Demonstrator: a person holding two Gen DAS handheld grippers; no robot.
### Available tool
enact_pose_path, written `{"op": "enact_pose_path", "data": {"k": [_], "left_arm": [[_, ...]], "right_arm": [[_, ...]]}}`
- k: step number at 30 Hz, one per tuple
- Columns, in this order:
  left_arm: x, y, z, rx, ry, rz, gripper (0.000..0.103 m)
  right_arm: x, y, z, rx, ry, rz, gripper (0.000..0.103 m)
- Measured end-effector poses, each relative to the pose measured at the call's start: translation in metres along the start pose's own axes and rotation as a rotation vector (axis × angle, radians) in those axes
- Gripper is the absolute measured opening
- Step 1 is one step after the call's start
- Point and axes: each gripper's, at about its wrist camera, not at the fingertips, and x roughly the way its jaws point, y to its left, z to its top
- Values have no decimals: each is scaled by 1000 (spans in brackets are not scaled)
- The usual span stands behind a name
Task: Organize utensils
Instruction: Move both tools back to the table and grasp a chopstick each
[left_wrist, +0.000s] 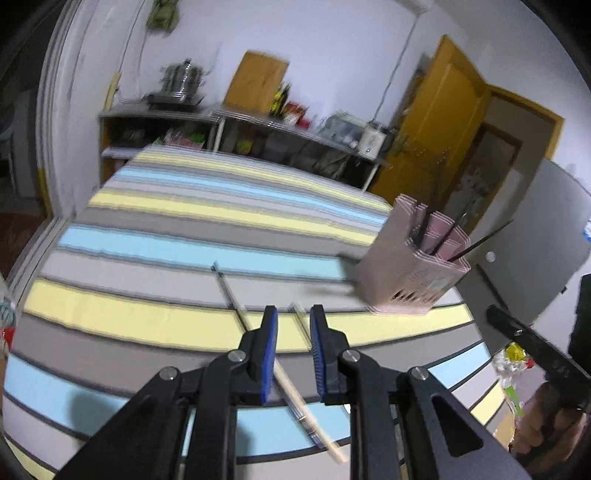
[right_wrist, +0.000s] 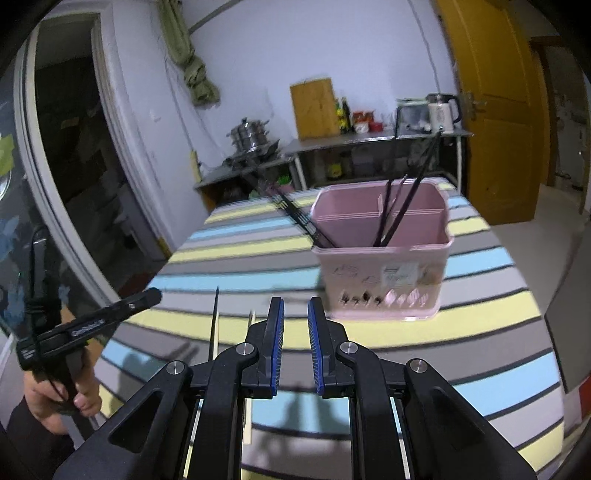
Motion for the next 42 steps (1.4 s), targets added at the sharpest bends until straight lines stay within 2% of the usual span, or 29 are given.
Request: {"op": "enact_pose_path", "data": {"k": [5,11,24,27,28,29,36,42], "left_arm": [[30,19,-17,-49,80,38,19],[58,32,-20,-86,120,77,19],[117,53,21,-142,148,143,19],[122,50,25,-94,145,171,18],[122,49,25,-77,150,181,11],[121,50,24,-65,152,187,9],[105,64,19,-16,165,196,8],[92,66,13,35,217,157,8]], "right_arm": [[20,9,-9,-15,50,25,14],[45,16,-18,-36,112,37,14],[76,17,-28,-34,178,60,14],[82,16,-27,-29,186,60,14],[84,16,-27,-28,189,61,14],[85,16,-27,-28,190,63,14],[100,28,-30,-53,214,95,14],[132,44,-33,-108,274,127,14]]}}
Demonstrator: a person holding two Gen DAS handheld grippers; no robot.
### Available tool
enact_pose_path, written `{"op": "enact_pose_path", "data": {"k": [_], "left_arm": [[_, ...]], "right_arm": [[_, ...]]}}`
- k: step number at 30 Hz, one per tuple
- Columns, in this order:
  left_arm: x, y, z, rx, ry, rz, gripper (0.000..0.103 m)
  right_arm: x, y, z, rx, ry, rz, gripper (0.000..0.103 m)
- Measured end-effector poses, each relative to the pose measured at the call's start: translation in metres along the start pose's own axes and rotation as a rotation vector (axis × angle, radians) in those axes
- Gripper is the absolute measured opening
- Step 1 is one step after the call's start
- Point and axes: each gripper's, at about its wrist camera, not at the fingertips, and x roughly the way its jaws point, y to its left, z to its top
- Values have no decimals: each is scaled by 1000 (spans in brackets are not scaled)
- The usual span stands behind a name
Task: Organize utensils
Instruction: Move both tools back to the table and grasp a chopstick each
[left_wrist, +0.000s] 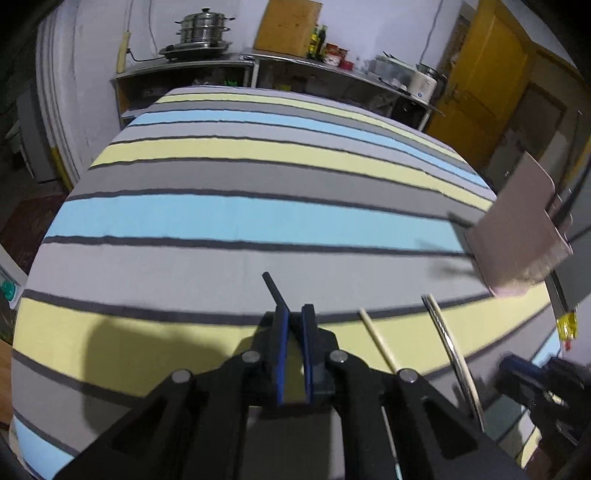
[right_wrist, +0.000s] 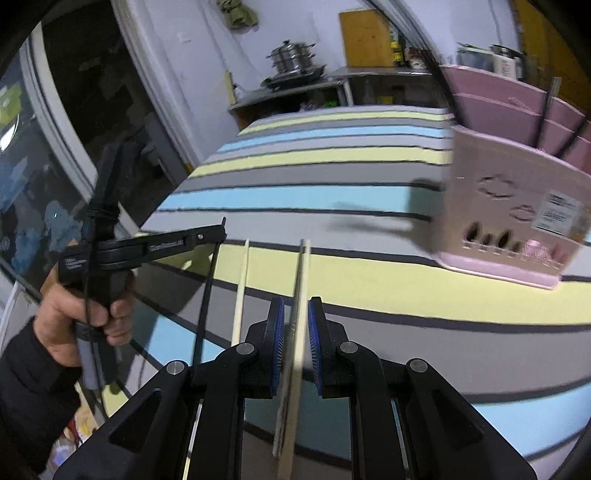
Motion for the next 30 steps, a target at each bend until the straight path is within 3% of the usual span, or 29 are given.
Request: {"op": "enact_pose_path", "data": {"k": [7,17,30], "left_arm": [[-14,-1,-19,-37,18,-32,8],[-24,-11,-36,-95,17,-56,8],[-20,-21,-41,-84,21,-9,11]], "right_arm": [[33,1,9,-30,55,-9,14],[38,7,17,-70,65,-15,14],[48,8,23,-80,103,-66,8]]}}
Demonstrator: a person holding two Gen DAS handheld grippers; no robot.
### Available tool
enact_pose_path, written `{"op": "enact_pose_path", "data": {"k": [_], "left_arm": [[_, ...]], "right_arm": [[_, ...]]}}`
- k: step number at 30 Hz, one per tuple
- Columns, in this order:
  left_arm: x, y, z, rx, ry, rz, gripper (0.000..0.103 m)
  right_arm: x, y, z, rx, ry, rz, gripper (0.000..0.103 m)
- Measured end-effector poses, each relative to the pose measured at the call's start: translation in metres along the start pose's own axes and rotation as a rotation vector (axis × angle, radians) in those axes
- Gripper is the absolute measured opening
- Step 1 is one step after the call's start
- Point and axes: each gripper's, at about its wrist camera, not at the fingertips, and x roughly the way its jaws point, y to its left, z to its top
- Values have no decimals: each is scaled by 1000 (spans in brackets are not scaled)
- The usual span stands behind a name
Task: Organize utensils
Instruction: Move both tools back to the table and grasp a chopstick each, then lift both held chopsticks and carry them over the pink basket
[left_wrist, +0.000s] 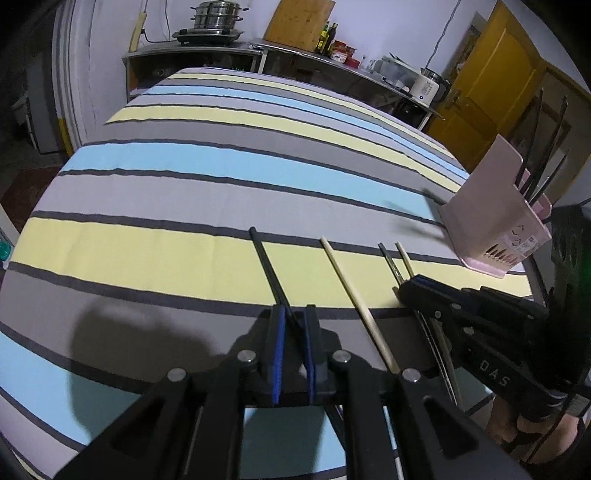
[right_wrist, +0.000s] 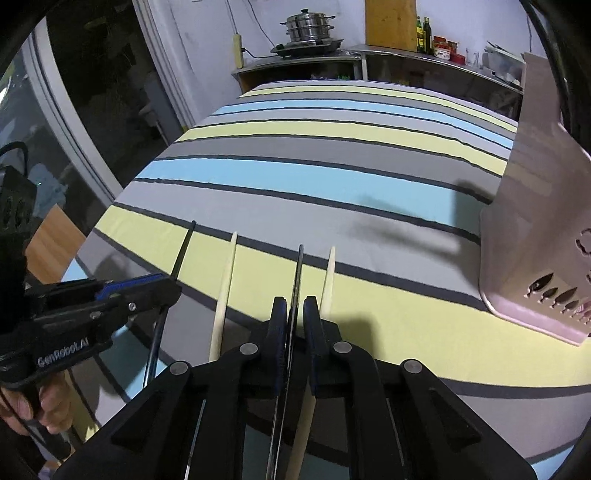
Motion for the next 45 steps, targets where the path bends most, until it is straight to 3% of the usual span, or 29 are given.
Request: {"op": "enact_pose_path", "data": {"k": [5,9,14,22,33,45], "left_arm": [[3,-14,0,52,-7,79,12],[5,-18,3,77,-5,100,11],[1,-11,6,42,11,55,7],[-40,-20,10,67,-55,-1,6],[-97,-38,21,107,-143,-73,6],[-145,-65,29,182,-216,-141,5]], "right_arm": [[2,12,1,-46,6,-62,8],[2,9,2,-42,14,-49,6],[-9,2,2,-13,0,-3,5],[-57,-6,4,19,-96,17,5],[-128,-16,0,77,-244,15,5],[-169,-23,-6,117,-329,-8,5]]}}
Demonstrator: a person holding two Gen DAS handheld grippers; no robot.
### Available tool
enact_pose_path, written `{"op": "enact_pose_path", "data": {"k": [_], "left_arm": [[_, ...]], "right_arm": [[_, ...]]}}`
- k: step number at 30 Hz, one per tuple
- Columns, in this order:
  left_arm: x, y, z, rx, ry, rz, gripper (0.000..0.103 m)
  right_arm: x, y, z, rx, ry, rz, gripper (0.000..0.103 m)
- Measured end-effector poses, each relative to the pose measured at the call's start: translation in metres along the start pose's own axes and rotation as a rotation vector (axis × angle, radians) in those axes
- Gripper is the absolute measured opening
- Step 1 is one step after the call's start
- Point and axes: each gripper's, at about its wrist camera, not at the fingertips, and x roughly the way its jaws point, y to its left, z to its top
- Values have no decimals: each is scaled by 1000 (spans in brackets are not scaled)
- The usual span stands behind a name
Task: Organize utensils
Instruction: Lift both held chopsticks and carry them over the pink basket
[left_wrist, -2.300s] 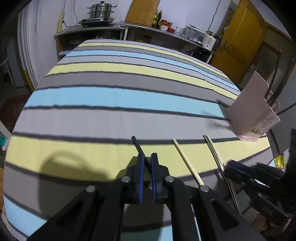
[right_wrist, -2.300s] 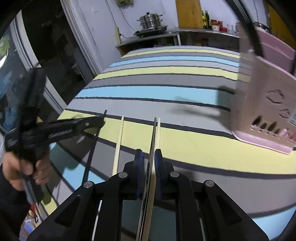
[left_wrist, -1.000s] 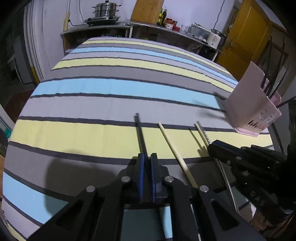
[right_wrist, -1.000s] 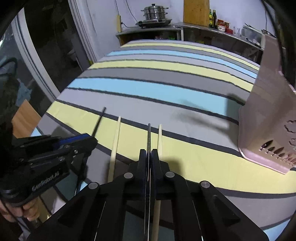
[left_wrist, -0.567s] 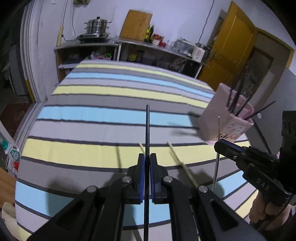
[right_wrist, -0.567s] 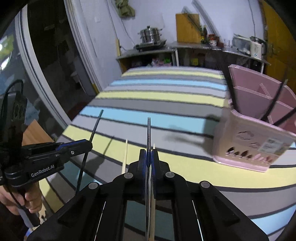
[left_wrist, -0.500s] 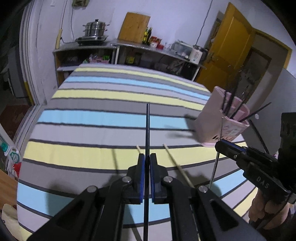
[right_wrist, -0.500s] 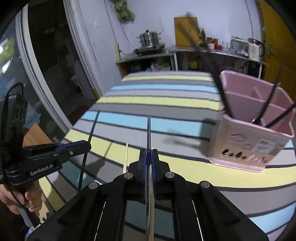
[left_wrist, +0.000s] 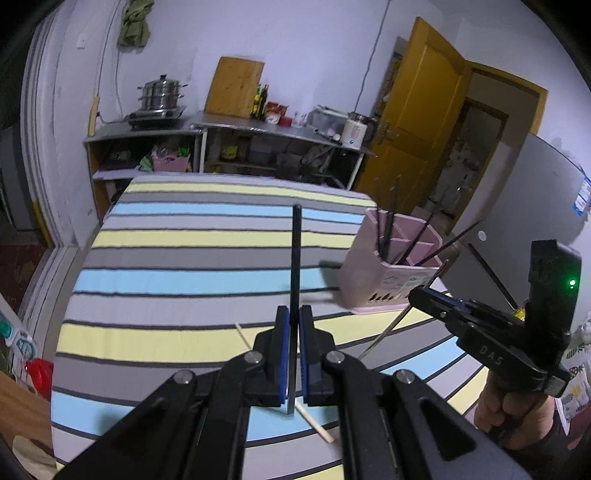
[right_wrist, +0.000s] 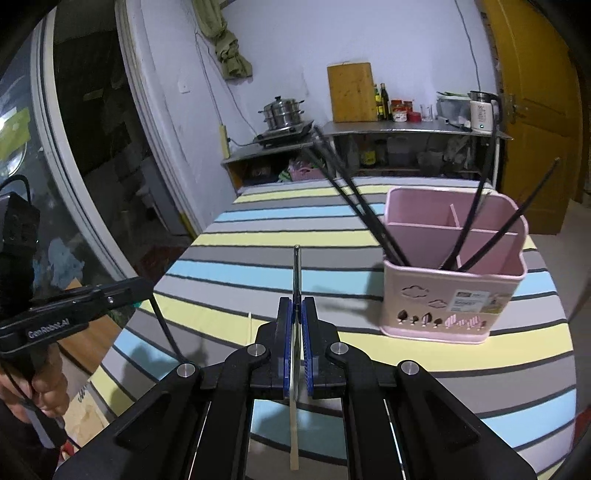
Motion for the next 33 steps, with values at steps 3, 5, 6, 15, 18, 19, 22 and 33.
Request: {"op": "enact_pose_path", "data": {"k": [3,5,6,15,18,19,22,33], "left_arm": [[-5,-8,7,17,-15,-18,5],[-5,-13,12,28,-20,-27,5],[-4,-15,13,32,-20,-31,5],[17,-42,24,54,13,-96,5],[25,-56,31,68,19,-120,5],[26,-60,34,72,19,-127,5],[29,-75,46,89,12,-148,5],[25,-109,94,111,-72,-205,5]], "right_arm": [[-9,-4,3,9,-23,-11,5],[-16,-8,5,18,-37,-23,5],[-18,-10,5,21,-41,-28,5],[-40,-34,12,57,-77,-79,5],[-47,-44,14,73,-90,-98,5],[-49,-47,16,79,-95,-103,5],[-58,-56,23,91,-120,-124,5],[-90,-76,65,116,-246,-172,5]]}}
